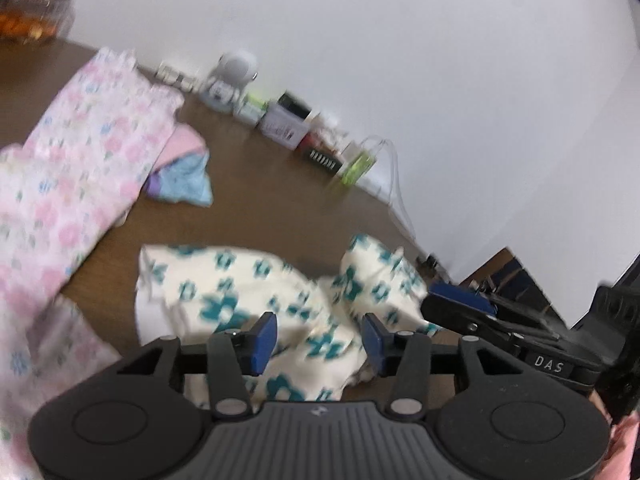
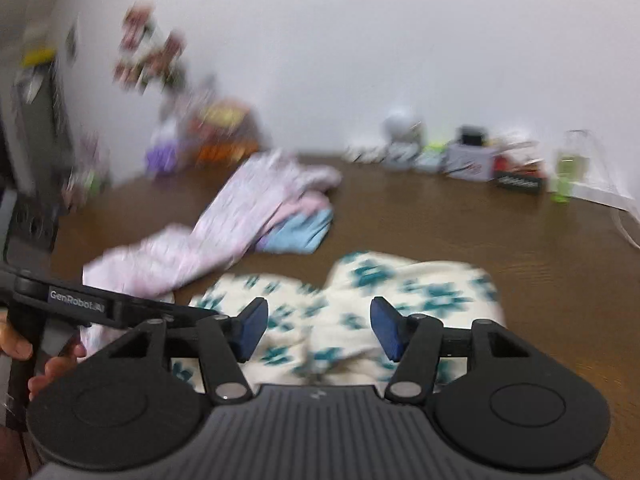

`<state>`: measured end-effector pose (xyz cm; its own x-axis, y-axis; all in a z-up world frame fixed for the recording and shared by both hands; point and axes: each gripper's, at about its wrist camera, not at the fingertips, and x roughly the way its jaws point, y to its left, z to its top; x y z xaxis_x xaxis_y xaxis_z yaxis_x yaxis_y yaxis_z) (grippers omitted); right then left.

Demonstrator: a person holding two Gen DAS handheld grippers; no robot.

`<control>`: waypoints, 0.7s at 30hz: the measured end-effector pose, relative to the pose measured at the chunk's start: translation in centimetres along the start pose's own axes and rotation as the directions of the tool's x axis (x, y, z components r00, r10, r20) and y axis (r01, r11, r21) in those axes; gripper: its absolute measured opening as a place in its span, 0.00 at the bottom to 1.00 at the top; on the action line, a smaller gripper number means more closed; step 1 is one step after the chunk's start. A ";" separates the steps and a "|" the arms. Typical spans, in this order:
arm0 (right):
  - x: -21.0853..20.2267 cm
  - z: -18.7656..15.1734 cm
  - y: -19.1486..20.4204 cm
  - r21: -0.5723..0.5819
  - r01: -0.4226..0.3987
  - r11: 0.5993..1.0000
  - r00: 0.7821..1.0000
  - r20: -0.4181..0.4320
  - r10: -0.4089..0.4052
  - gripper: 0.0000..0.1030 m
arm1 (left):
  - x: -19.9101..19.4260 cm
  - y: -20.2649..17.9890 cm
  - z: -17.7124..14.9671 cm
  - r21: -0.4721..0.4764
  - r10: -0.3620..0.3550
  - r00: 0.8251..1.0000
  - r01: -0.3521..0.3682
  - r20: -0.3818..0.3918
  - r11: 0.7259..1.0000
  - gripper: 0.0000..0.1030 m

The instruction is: Fold clothes

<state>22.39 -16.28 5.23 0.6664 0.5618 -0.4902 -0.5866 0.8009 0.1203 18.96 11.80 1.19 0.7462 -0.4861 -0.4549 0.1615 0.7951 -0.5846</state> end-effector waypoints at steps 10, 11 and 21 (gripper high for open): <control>1.0 -1.4 -3.7 -0.019 0.063 0.998 0.997 -0.034 -0.064 0.50 | 8.8 -7.4 2.9 0.216 0.006 0.999 0.006 -0.054 0.976 0.14; 1.4 -1.8 -3.2 -0.049 0.064 0.997 0.997 -0.047 -0.066 0.51 | 9.6 -7.4 2.7 0.226 0.041 0.998 -0.028 -0.052 0.974 0.14; 3.2 -4.2 -1.5 -0.099 0.031 0.995 0.995 -0.095 -0.041 0.51 | 12.2 -3.2 1.0 0.151 0.139 0.988 -0.128 -0.068 0.980 0.11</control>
<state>23.47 -16.61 -0.15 0.6429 0.5064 -0.5747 -0.6083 0.7935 0.0186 28.17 3.70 -1.87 0.7155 -0.3943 -0.5767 0.1605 0.8962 -0.4136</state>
